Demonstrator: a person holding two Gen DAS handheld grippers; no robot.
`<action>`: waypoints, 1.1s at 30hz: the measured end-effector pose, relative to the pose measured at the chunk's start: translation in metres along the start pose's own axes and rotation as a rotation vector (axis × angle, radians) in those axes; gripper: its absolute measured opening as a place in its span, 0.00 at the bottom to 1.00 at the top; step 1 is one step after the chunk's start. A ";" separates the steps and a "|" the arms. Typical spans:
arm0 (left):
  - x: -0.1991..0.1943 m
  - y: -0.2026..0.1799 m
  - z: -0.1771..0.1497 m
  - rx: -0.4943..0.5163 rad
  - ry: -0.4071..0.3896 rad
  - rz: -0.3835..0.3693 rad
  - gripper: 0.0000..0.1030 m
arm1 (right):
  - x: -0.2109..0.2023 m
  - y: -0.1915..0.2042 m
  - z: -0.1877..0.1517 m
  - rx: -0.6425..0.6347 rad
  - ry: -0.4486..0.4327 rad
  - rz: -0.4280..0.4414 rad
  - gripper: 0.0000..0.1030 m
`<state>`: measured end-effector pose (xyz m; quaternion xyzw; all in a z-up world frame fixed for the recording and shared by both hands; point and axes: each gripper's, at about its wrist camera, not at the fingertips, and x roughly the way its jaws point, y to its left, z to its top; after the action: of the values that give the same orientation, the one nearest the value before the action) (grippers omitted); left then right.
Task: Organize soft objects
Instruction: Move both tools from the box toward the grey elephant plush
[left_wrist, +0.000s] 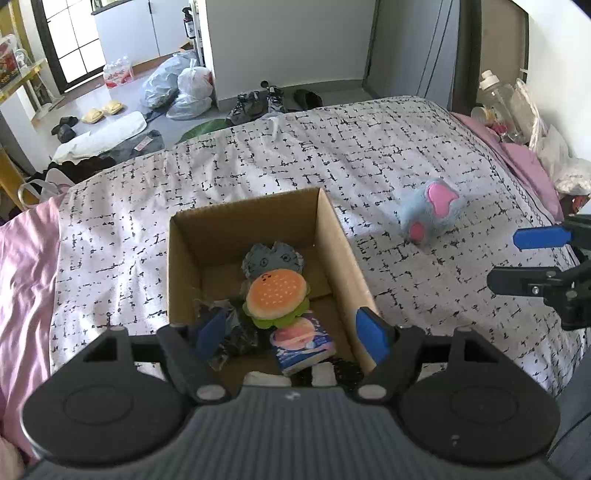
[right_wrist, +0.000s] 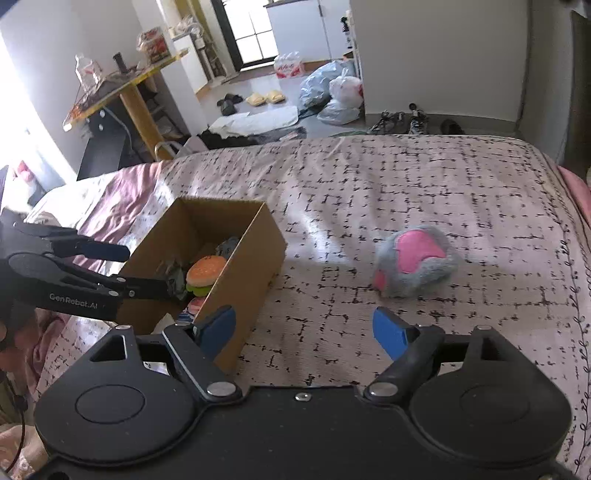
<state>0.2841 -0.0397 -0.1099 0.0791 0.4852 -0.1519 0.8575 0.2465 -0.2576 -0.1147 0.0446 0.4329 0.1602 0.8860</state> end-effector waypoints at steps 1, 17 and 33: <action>-0.002 -0.002 0.001 -0.001 0.003 -0.006 0.75 | -0.003 -0.003 -0.001 0.006 -0.008 0.003 0.82; -0.005 -0.056 0.025 0.056 -0.014 -0.030 0.80 | -0.019 -0.046 -0.021 0.090 -0.048 0.010 0.83; 0.027 -0.106 0.060 0.131 -0.056 -0.070 0.79 | 0.001 -0.101 -0.019 0.208 -0.029 -0.018 0.34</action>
<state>0.3096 -0.1613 -0.1007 0.1138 0.4525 -0.2154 0.8579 0.2569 -0.3535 -0.1495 0.1348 0.4346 0.1056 0.8842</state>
